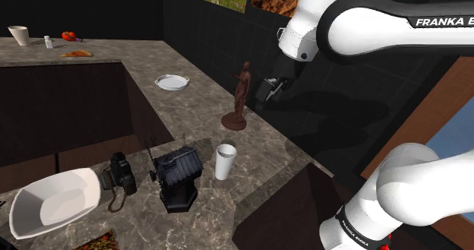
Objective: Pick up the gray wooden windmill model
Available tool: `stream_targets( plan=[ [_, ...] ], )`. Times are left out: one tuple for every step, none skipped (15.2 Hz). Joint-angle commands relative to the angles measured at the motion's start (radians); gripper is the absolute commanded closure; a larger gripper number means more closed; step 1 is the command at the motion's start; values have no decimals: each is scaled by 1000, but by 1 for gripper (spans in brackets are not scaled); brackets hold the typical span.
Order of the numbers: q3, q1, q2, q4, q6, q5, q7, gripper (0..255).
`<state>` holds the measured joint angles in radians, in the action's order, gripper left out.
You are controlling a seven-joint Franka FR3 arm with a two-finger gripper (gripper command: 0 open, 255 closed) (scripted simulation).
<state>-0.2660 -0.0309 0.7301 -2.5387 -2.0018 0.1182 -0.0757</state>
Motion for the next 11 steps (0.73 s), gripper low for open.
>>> stream_targets(
  plan=[
    [-44,-5,-37,-8,-69,13,-45,0],
    [-66,-6,-59,-12,-107,18,-68,0],
    [-90,-6,-82,-14,-144,21,-91,0],
    [-114,-5,-108,-15,-181,22,-115,0],
    [-138,-2,-135,-14,-218,21,-140,0],
    [-163,3,-163,-11,-255,18,-166,0],
    [-189,9,-193,-7,-291,12,-193,0],
    [-216,18,-224,0,-326,4,-221,0],
    [-245,28,-257,7,-361,-8,-252,0],
    [-274,41,-290,17,-395,-24,-284,0],
    [-305,57,-325,28,-428,-45,-320,0]
  ],
)
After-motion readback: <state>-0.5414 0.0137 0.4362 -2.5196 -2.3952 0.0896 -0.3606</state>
